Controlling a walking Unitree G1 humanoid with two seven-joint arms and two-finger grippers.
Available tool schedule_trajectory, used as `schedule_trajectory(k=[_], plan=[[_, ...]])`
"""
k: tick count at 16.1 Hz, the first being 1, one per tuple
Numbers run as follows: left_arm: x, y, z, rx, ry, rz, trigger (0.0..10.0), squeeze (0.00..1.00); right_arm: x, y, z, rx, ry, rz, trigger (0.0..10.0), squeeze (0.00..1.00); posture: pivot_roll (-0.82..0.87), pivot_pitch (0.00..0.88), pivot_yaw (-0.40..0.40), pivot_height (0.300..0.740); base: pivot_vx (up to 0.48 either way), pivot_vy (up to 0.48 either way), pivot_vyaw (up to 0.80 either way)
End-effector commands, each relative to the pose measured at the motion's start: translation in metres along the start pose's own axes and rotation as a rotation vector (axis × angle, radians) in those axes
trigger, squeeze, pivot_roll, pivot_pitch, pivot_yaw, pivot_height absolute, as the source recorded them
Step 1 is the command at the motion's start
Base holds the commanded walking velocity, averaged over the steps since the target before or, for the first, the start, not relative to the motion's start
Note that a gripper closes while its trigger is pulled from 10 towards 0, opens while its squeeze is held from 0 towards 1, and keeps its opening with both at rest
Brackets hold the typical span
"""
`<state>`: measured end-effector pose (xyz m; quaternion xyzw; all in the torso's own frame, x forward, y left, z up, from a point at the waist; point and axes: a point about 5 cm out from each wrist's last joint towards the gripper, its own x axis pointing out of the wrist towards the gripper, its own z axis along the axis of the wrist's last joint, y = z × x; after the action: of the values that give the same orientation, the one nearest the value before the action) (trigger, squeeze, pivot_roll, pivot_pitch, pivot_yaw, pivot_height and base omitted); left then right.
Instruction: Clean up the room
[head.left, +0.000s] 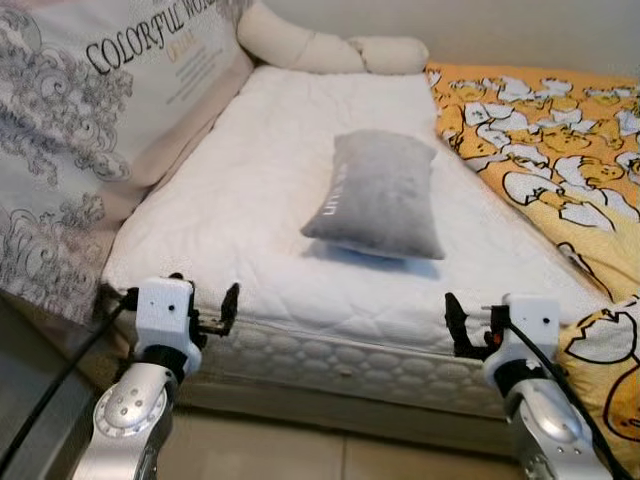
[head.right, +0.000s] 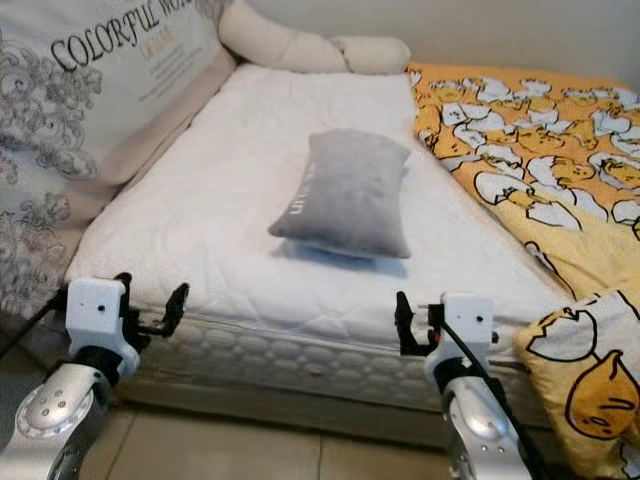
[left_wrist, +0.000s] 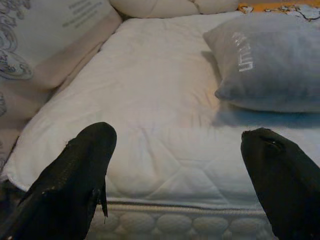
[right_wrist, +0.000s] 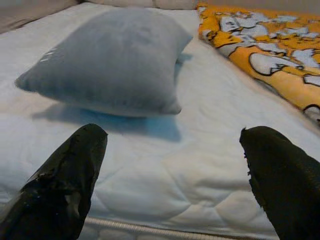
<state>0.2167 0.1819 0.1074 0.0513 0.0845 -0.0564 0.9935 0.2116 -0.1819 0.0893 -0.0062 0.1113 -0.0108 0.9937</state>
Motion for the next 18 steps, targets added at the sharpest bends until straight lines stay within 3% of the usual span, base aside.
schedule_trajectory(k=[1, 3, 7, 11, 15, 18], plan=[[0.0, 0.001, -0.001, 0.018, 0.003, -0.007, 10.0, 0.0, 0.003, 0.003, 0.002, 0.012, -0.009, 0.005, 10.0, 0.0, 0.02, 0.0, -0.018, 0.74, 0.0, 0.0, 0.0], [0.002, 0.002, 0.001, 0.017, 0.0, -0.006, 10.0, 0.0, 0.005, 0.001, 0.002, 0.05, -0.004, -0.008, 10.0, 0.0, 0.02, 0.0, -0.018, 0.74, 0.0, 0.0, 0.0], [0.004, 0.003, 0.001, 0.018, -0.004, -0.003, 10.0, 0.0, 0.008, 0.001, 0.002, 0.052, 0.003, -0.011, 10.0, 0.0, 0.03, 0.0, -0.019, 0.74, 0.189, 0.0, -0.44], [0.007, 0.004, 0.003, 0.02, -0.011, -0.003, 10.0, 0.0, 0.011, 0.004, 0.003, 0.05, -0.001, -0.001, 10.0, 0.0, 0.03, 0.0, -0.018, 0.74, 0.256, 0.0, 0.0], [0.009, 0.002, 0.003, 0.018, -0.011, -0.006, 10.0, 0.0, 0.013, 0.002, 0.003, 0.051, 0.006, -0.01, 10.0, 0.0, 0.03, 0.0, -0.02, 0.74, 0.256, 0.0, -0.78], [0.009, 0.003, 0.003, 0.019, -0.011, -0.001, 10.0, 0.0, 0.013, 0.002, 0.004, 0.047, -0.001, -0.007, 10.0, 0.0, 0.03, 0.0, -0.02, 0.74, 0.26, 0.0, 0.0]])
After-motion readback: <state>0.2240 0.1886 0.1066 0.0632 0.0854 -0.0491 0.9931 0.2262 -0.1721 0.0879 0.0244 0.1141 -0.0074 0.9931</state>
